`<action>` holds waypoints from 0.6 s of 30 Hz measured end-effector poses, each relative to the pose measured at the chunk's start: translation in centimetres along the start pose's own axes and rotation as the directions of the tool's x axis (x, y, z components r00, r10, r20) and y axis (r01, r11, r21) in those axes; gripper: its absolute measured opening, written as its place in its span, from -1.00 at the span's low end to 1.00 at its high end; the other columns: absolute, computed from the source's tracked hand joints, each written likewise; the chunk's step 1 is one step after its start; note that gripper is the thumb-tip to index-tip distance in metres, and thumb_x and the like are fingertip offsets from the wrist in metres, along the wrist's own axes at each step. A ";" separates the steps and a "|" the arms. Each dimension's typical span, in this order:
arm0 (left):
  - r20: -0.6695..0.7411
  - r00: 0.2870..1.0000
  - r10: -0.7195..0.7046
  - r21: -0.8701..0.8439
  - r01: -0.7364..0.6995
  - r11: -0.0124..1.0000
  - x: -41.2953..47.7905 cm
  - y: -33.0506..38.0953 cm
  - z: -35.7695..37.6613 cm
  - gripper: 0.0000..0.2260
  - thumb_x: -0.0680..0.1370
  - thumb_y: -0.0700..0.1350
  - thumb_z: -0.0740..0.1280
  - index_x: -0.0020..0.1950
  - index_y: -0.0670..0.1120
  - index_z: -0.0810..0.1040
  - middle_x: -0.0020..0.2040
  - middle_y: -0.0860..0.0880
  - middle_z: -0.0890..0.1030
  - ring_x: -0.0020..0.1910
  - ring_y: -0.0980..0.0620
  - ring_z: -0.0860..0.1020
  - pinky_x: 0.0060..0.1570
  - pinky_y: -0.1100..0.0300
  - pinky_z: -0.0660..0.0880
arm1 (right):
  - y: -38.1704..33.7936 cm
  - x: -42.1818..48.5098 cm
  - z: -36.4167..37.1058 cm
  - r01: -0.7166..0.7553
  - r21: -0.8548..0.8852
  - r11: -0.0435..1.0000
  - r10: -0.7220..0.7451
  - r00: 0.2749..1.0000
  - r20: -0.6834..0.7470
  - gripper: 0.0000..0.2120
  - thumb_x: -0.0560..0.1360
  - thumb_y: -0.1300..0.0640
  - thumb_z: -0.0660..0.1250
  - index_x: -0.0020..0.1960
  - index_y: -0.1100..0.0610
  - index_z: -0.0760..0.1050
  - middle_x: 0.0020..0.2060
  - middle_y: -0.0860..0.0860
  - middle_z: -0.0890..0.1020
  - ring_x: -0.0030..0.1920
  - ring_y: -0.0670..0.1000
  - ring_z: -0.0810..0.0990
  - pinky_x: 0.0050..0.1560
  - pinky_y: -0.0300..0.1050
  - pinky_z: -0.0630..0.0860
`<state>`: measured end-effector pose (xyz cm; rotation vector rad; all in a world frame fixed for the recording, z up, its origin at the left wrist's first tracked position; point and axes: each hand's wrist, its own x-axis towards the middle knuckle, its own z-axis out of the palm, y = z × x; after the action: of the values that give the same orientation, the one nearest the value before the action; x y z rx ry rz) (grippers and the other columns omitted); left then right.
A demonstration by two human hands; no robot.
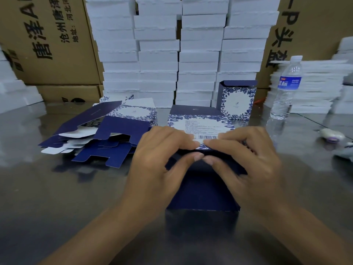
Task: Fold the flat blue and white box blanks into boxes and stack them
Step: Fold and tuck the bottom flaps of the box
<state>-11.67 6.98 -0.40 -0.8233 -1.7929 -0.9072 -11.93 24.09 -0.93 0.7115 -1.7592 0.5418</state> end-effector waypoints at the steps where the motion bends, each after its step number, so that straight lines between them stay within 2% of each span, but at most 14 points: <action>1: 0.000 1.000 -0.011 -0.010 0.011 1.000 0.0 0.0 0.0 -0.91 0.47 -0.05 0.36 -0.06 0.03 0.50 -0.06 0.12 0.54 -0.06 0.05 0.55 -0.09 -0.07 0.49 | 0.0 0.0 0.0 0.003 0.008 1.000 -0.003 1.000 -0.005 -0.80 0.50 0.07 0.35 -0.03 0.17 0.66 -0.17 0.10 0.60 -0.12 0.05 0.49 -0.19 0.01 0.46; 7: 0.009 0.999 -0.047 -0.050 0.048 0.998 0.2 0.3 -0.1 -0.94 0.48 -0.03 0.35 -0.08 0.05 0.50 -0.08 0.12 0.55 -0.07 0.06 0.57 -0.07 -0.08 0.49 | 0.0 0.2 -0.1 0.027 0.026 0.999 -0.026 0.999 -0.023 -0.78 0.53 0.07 0.31 -0.06 0.19 0.66 -0.21 0.08 0.60 -0.17 0.07 0.52 -0.21 0.05 0.47; 12: 0.000 1.000 -0.024 0.017 0.024 1.000 0.3 0.2 -0.1 -0.93 0.47 -0.01 0.35 -0.11 0.06 0.47 -0.11 0.12 0.54 -0.11 0.10 0.55 0.02 0.03 0.39 | 0.0 0.3 -0.1 0.028 0.034 0.999 -0.026 0.999 -0.045 -0.81 0.50 0.09 0.35 -0.10 0.19 0.67 -0.26 0.09 0.60 -0.23 0.12 0.54 -0.25 0.03 0.45; 18: 0.000 1.000 -0.008 0.047 0.008 0.999 0.3 0.1 -0.1 -0.93 0.48 -0.03 0.35 -0.13 0.08 0.45 -0.15 0.10 0.52 -0.13 0.09 0.53 0.01 0.09 0.37 | 0.1 0.2 0.1 0.013 0.052 0.999 -0.010 0.998 -0.057 -0.84 0.48 0.11 0.36 -0.12 0.18 0.67 -0.29 0.07 0.58 -0.26 0.13 0.53 -0.28 0.05 0.43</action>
<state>-11.64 7.01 -0.08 -0.7870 -1.8118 -0.8673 -12.06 24.05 -0.78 0.7359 -1.6920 0.5968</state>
